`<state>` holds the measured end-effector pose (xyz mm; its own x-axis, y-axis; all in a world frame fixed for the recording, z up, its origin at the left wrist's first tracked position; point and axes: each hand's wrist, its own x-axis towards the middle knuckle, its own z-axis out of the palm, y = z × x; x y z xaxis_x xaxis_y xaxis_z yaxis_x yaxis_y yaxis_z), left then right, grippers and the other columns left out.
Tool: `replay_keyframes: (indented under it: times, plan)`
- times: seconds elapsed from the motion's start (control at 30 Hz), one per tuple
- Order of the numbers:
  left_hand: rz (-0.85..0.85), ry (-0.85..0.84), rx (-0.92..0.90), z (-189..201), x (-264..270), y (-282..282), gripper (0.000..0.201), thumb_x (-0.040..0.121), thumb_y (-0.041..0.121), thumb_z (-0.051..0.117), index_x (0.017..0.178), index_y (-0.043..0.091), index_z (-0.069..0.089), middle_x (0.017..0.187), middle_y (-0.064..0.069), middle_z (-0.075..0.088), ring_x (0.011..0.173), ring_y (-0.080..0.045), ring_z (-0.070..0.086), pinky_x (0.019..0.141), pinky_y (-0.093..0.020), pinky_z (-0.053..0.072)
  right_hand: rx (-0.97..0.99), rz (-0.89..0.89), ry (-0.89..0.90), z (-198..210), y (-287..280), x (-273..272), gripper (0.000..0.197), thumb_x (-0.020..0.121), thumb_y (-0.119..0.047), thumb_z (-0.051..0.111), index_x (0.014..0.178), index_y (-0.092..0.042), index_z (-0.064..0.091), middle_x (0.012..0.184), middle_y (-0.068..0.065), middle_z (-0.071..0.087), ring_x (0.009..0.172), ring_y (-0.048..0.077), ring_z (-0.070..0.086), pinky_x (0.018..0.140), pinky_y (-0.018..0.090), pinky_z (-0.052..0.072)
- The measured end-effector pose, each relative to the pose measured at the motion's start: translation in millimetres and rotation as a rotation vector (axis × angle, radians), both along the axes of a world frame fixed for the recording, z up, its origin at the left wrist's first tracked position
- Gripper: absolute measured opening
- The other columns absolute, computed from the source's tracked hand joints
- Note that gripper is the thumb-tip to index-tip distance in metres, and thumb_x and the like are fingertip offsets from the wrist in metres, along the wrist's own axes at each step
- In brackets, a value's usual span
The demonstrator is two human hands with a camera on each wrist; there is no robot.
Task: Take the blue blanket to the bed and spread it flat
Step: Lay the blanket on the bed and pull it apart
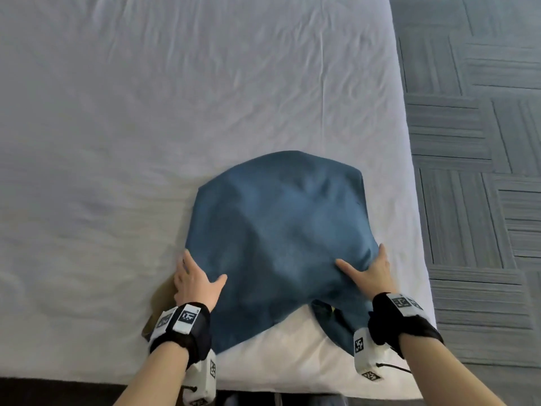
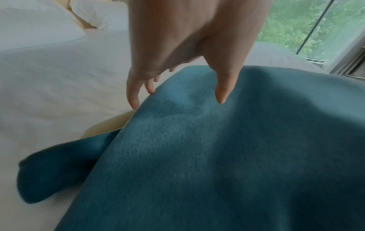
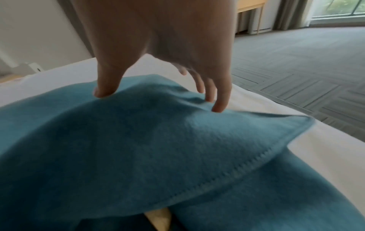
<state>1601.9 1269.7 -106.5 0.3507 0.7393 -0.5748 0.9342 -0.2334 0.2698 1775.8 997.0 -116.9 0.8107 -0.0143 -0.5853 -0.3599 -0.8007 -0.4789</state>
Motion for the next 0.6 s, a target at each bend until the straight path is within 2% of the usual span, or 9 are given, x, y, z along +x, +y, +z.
replay_keyframes:
  times: [0.03, 0.1, 0.17, 0.23, 0.3, 0.37, 0.47, 0.53, 0.6]
  plan:
    - [0.017, -0.018, -0.014, -6.2, 0.3, 5.0, 0.100, 0.076, 0.031, 0.072, 0.147, 0.005, 0.007, 0.152, -0.020, 0.025, 0.139, -0.035, 0.028, 0.111, -0.047, 0.030, 0.005, 0.006, -0.012, -5.1, -4.1, 0.2, 0.110, 0.062, -0.046, 0.081, 0.144, -0.007, 0.019, 0.146, 0.017, 0.035, 0.134, 0.033, 0.035, 0.110, 0.044, 0.033]
    - [0.049, -0.048, -0.038, -17.2, 0.2, 14.4, 0.086, 0.076, 0.027, 0.072, 0.141, 0.002, 0.022, 0.139, -0.023, 0.046, 0.127, -0.038, 0.045, 0.105, -0.046, 0.038, -0.042, 0.051, -0.071, -13.7, -11.7, -1.1, 0.091, 0.067, -0.042, 0.079, 0.137, -0.006, 0.033, 0.134, 0.017, 0.047, 0.124, 0.034, 0.046, 0.100, 0.041, 0.040]
    - [0.048, -0.045, -0.059, -23.3, 0.7, 21.0, 0.062, 0.080, 0.027, 0.067, 0.131, 0.006, 0.038, 0.125, -0.020, 0.059, 0.113, -0.039, 0.057, 0.093, -0.044, 0.045, -0.102, 0.096, -0.186, -18.0, -16.1, -2.7, 0.055, 0.074, -0.041, 0.073, 0.112, -0.008, 0.052, 0.106, 0.013, 0.054, 0.103, 0.034, 0.055, 0.081, 0.036, 0.043]
    - [-0.010, -0.013, -0.041, -23.2, 3.0, 24.6, 0.041, 0.086, 0.028, 0.059, 0.121, 0.009, 0.048, 0.118, -0.021, 0.063, 0.107, -0.040, 0.059, 0.088, -0.043, 0.046, -0.098, 0.091, -0.323, -16.2, -17.9, -4.2, 0.027, 0.082, -0.035, 0.066, 0.082, -0.012, 0.052, 0.084, 0.006, 0.049, 0.085, 0.034, 0.056, 0.069, 0.030, 0.034]
    - [-0.045, -0.001, 0.048, -16.5, 9.7, 30.4, 0.034, 0.091, 0.027, 0.051, 0.119, 0.008, 0.052, 0.118, -0.025, 0.061, 0.108, -0.042, 0.057, 0.087, -0.044, 0.044, -0.094, 0.077, -0.411, -8.6, -18.0, -3.7, 0.027, 0.089, -0.028, 0.058, 0.068, -0.015, 0.047, 0.073, 0.007, 0.048, 0.076, 0.035, 0.055, 0.066, 0.029, 0.030]
    - [-0.015, -0.060, 0.159, -1.0, 24.6, 39.6, 0.032, 0.094, 0.025, 0.046, 0.116, 0.004, 0.053, 0.116, -0.029, 0.060, 0.107, -0.046, 0.055, 0.084, -0.046, 0.042, -0.082, 0.084, -0.475, 3.9, -14.4, -1.5, 0.031, 0.093, -0.023, 0.051, 0.065, -0.010, 0.050, 0.072, 0.012, 0.055, 0.070, 0.033, 0.053, 0.065, 0.030, 0.029]
    - [0.096, -0.297, 0.286, 29.9, 63.8, 60.8, 0.023, 0.094, 0.019, 0.042, 0.107, 0.002, 0.051, 0.113, -0.031, 0.059, 0.103, -0.048, 0.055, 0.079, -0.046, 0.041, 0.037, 0.090, -0.606, 30.9, 2.2, -1.5, 0.026, 0.094, -0.015, 0.050, 0.069, -0.008, 0.053, 0.065, 0.003, 0.051, 0.059, 0.022, 0.043, 0.060, 0.025, 0.024]
    - [0.146, -0.479, 0.290, 51.4, 96.9, 72.2, 0.026, 0.094, 0.016, 0.038, 0.116, 0.007, 0.048, 0.122, -0.026, 0.057, 0.111, -0.044, 0.053, 0.088, -0.044, 0.042, 0.167, 0.079, -0.625, 49.9, 19.5, -8.0, 0.025, 0.092, -0.009, 0.051, 0.069, -0.016, 0.048, 0.059, -0.007, 0.045, 0.053, 0.012, 0.041, 0.054, 0.022, 0.023]
    - [0.136, -0.644, 0.247, 65.7, 126.0, 75.7, 0.035, 0.093, 0.012, 0.038, 0.128, 0.009, 0.043, 0.130, -0.022, 0.054, 0.120, -0.037, 0.051, 0.099, -0.037, 0.036, 0.278, 0.170, -0.485, 61.4, 37.3, -23.3, 0.027, 0.090, -0.006, 0.052, 0.068, -0.021, 0.046, 0.057, -0.009, 0.046, 0.053, 0.010, 0.040, 0.055, 0.020, 0.029]
